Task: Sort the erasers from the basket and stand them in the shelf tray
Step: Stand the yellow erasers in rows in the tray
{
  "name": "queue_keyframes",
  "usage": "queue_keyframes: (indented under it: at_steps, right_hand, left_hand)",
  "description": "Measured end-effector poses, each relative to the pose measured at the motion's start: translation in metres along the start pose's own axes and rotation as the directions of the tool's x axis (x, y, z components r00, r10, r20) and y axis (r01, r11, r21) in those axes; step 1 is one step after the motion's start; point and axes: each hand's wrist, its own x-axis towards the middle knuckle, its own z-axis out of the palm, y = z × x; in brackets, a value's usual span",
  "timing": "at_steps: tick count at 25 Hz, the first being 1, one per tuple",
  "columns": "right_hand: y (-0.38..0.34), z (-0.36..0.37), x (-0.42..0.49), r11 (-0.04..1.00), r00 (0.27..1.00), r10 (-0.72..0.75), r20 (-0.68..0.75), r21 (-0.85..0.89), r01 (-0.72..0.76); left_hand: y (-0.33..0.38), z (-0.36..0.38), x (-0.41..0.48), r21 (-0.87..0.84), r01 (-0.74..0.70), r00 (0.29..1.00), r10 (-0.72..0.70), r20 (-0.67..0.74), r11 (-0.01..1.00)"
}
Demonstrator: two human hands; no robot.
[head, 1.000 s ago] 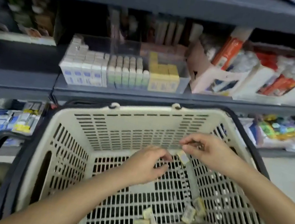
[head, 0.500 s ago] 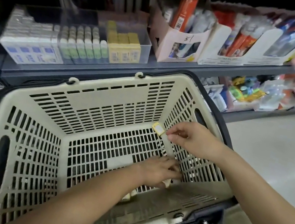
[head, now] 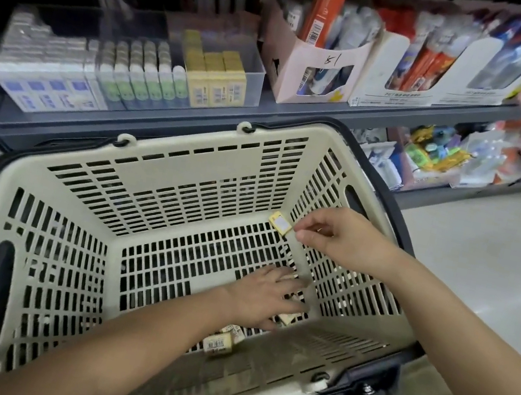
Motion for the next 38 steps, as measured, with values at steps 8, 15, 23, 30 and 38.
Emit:
queue_keyframes:
  at_steps: [8,15,23,30,38]
  right_hand:
    - [-0.005,0.006,0.003,0.984,0.994,0.083,0.077,-0.163,-0.070]
    - [0.001,0.049,0.073,0.782,0.965,0.214,0.149,-0.618,-0.078]
    - [0.035,0.099,0.117,0.615,0.970,0.238,0.038,-0.780,-0.120]
    - [-0.005,0.122,0.100,0.954,0.932,0.151,0.331,0.199,-0.226]
    - [-0.023,0.121,0.094,0.954,0.950,-0.042,0.310,0.294,-0.053]
  left_hand:
    - [-0.042,0.009,-0.043,-0.059,0.217,0.975,-0.220,-0.034,0.974]
    - [-0.066,0.011,-0.099,-0.165,0.451,0.887,-0.461,-0.024,0.877]
    - [-0.077,-0.012,-0.117,-0.585,0.643,0.701,-0.687,0.189,0.495]
    - [-0.074,-0.038,-0.108,-0.716,0.079,0.662,-0.500,0.558,-0.694]
    - [-0.080,-0.040,-0.118,-0.674,-0.021,0.709,-0.486,0.511,-0.739]
